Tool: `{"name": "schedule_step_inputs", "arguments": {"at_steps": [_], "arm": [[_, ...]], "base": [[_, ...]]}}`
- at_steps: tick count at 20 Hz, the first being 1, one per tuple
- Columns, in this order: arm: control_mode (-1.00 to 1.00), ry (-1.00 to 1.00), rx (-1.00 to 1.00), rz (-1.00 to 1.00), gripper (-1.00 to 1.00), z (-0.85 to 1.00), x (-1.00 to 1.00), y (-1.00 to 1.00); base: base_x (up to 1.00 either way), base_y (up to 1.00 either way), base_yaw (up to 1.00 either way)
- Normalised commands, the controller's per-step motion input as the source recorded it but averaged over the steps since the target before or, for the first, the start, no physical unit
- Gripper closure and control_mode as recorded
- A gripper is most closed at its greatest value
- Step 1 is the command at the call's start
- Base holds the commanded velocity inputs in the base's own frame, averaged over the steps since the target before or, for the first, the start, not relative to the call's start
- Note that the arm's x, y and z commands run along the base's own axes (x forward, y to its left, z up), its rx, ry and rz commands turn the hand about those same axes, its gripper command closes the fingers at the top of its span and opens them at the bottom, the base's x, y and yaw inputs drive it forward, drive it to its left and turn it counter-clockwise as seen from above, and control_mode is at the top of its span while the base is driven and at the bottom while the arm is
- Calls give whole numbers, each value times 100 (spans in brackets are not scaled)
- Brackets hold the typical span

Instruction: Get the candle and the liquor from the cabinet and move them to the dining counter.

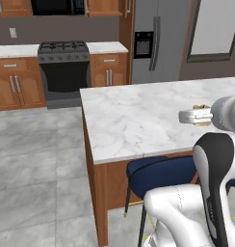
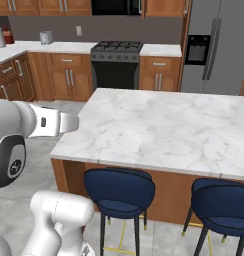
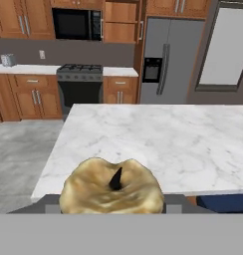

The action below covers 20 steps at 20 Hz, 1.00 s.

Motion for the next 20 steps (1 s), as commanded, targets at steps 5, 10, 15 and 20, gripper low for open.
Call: {"name": "schedule_step_inputs", "arguments": {"at_steps": [5, 10, 15, 20], "arm": [[100, 0, 0, 0, 100, 0, 0, 0], [100, 0, 0, 0, 100, 0, 0, 0], [100, 0, 0, 0, 100, 0, 0, 0], [100, 0, 0, 0, 100, 0, 0, 0]], "base": [[11, -13, 0], [41, -45, 0], [15, -69, 0], [0, -95, 0]]}}
